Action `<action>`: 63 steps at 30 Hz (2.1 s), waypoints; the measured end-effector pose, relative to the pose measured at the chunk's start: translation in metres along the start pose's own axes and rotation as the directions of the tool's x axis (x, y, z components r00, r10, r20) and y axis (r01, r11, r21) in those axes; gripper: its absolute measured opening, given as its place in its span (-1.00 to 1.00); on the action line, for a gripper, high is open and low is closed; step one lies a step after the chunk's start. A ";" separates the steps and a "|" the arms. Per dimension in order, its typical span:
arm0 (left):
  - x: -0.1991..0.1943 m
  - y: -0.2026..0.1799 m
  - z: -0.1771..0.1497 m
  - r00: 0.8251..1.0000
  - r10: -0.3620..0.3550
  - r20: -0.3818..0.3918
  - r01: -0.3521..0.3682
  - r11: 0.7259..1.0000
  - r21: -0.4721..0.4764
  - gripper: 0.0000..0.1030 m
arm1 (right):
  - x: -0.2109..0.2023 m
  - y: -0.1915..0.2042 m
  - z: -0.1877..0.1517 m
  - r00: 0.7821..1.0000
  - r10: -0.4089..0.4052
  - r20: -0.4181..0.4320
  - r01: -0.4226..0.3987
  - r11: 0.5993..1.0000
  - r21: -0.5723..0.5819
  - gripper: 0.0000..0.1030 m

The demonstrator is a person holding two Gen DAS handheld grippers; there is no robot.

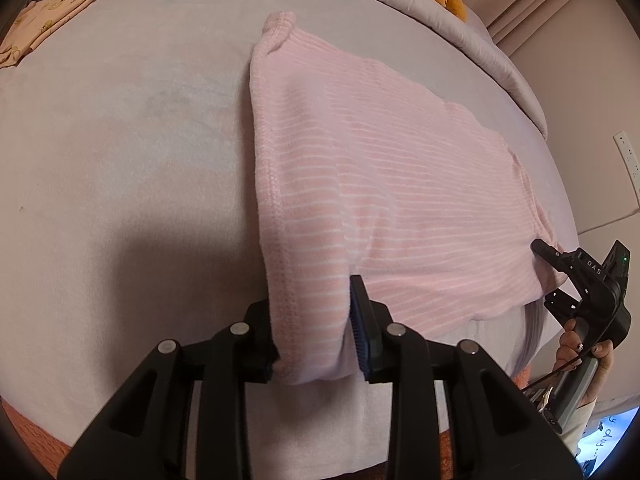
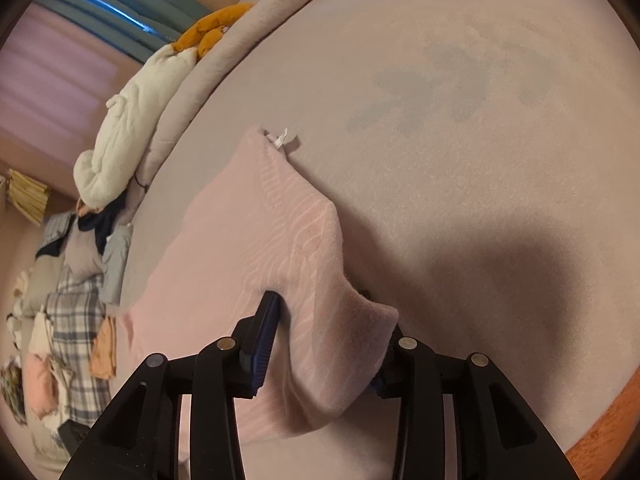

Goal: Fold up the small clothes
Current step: 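Lift the shirt end with the right gripper and fold it over toward the left gripper, then lower the folded end onto the shirt and open the right gripper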

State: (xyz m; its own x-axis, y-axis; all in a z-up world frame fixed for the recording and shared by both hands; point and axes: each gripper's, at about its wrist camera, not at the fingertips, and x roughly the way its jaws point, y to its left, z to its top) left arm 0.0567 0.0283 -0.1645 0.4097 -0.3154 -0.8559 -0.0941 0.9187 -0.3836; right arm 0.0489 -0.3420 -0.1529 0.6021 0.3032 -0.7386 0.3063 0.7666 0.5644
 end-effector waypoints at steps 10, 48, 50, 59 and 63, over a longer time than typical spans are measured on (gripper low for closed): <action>0.002 -0.003 0.001 1.000 -0.004 -0.005 0.004 1.000 0.000 -0.36 | -0.007 -0.001 0.002 0.998 -0.056 0.033 0.056 0.998 -0.001 0.25; -0.053 0.019 -0.011 0.996 0.041 0.077 -0.038 0.998 -0.040 -0.20 | 0.018 0.169 -0.059 0.984 0.180 0.000 -0.144 0.793 -0.592 -0.81; -0.054 0.019 -0.010 0.996 0.044 0.082 -0.041 0.998 -0.043 -0.20 | 0.031 0.171 -0.074 0.985 0.161 -0.062 -0.164 0.770 -0.616 -0.83; -0.062 0.022 -0.015 0.993 0.072 0.098 -0.067 0.996 -0.052 -0.20 | 0.058 0.167 -0.094 0.980 0.077 -0.185 -0.179 0.746 -0.641 -0.84; -0.072 0.020 -0.010 0.987 0.091 0.131 -0.085 0.995 -0.049 -0.11 | 0.048 0.166 -0.088 0.971 0.100 -0.218 -0.217 0.756 -0.618 -0.83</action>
State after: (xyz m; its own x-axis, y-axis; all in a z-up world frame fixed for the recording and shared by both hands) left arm 0.0160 0.0671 -0.1146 0.5147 -0.1968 -0.8345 -0.1733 0.9293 -0.3260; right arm 0.0633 -0.1503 -0.1272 0.4548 0.4945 -0.7406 -0.3546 0.8635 0.3588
